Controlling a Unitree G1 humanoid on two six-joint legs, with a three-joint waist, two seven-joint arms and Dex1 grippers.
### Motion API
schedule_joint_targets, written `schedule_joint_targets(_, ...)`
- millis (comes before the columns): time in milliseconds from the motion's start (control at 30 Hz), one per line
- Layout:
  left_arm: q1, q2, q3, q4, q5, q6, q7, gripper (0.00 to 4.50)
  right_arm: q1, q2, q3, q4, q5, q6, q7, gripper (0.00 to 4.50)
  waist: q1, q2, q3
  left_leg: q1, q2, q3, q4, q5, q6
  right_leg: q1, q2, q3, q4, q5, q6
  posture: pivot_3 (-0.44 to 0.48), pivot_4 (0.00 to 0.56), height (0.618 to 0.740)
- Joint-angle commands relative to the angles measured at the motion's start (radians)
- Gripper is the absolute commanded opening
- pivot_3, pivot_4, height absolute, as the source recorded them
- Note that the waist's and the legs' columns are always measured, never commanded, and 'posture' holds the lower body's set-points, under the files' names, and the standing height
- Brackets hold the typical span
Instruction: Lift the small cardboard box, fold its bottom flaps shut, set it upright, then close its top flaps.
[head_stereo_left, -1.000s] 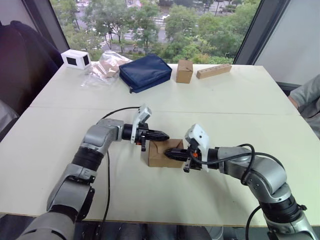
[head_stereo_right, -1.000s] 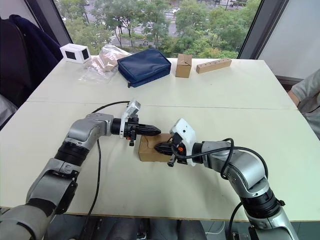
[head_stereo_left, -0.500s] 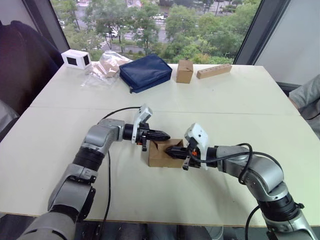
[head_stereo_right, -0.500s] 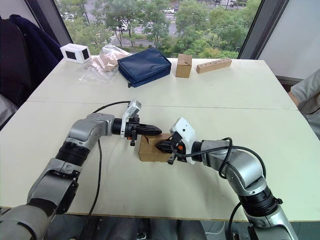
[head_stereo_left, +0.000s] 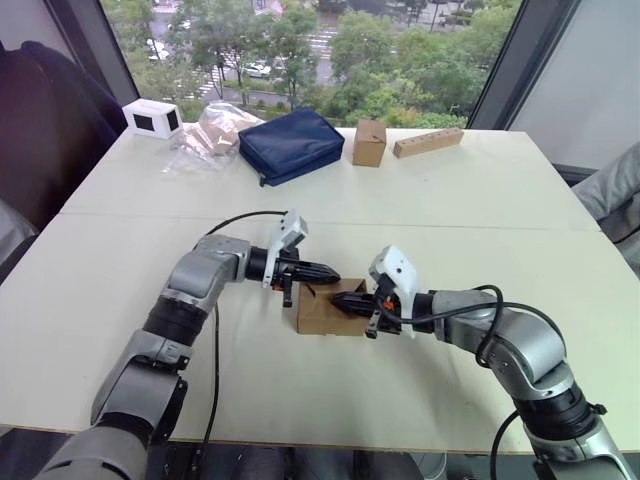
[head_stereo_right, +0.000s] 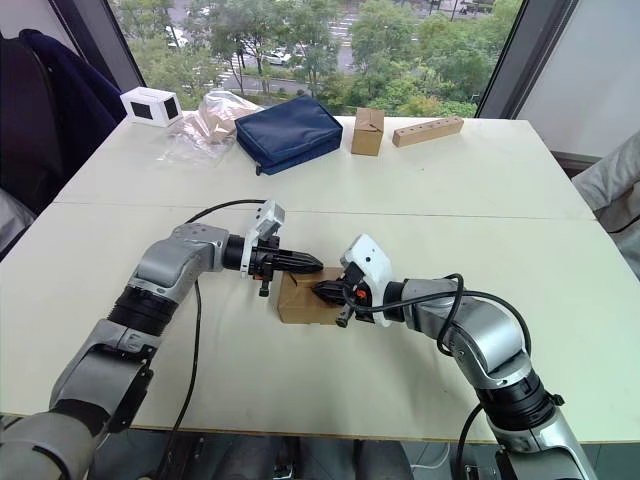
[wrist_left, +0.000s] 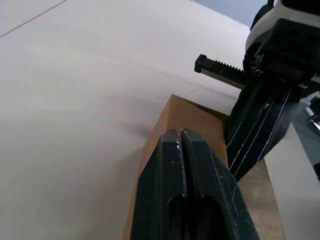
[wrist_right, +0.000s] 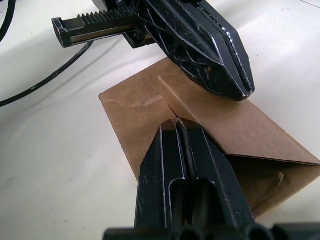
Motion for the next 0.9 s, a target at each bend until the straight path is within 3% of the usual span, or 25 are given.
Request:
schedule_joint_targets(33, 0.029, 0.018, -0.024, -0.024, 0.024, -0.015, -0.013, 0.09, -0.009, -0.02, -0.063, -0.048, 0.044, 0.027, 0.008, 0.0, 0.0, 0.0, 0.0, 0.0, 0.0, 0.0, 0.0, 0.0, 0.0, 0.0, 0.0, 0.0, 0.0, -0.001, -0.001, 0.0, 0.15, 0.74)
schedule_joint_targets(333, 0.094, 0.065, -0.03, -0.121, 0.025, -0.028, -0.02, 0.09, -0.051, -0.012, -0.194, -0.065, 0.14, 0.087, -0.029, 0.0, -0.005, 0.0, 0.0, 0.0, 0.0, 0.0, -0.001, 0.0, 0.0, 0.0, -0.002, 0.0, 0.0, -0.001, -0.002, 0.0, 0.15, 0.74)
schedule_joint_targets(667, 0.068, 0.078, 0.115, -0.271, -0.121, 0.142, 0.062, 0.09, -0.075, -0.018, -0.19, -0.067, 0.142, 0.073, -0.044, 0.0, -0.019, 0.001, 0.0, -0.002, 0.0, -0.001, -0.002, 0.0, 0.0, -0.001, -0.004, -0.002, -0.004, -0.001, -0.002, 0.0, 0.15, 0.74)
schedule_joint_targets(900, 0.133, 0.098, 0.091, -0.304, -0.111, 0.143, 0.086, 0.09, -0.041, -0.033, -0.11, -0.03, 0.079, 0.017, -0.015, 0.0, -0.022, 0.001, 0.0, -0.004, 0.0, -0.001, -0.003, 0.0, 0.0, -0.001, -0.004, -0.004, -0.006, -0.001, -0.002, 0.0, 0.15, 0.74)
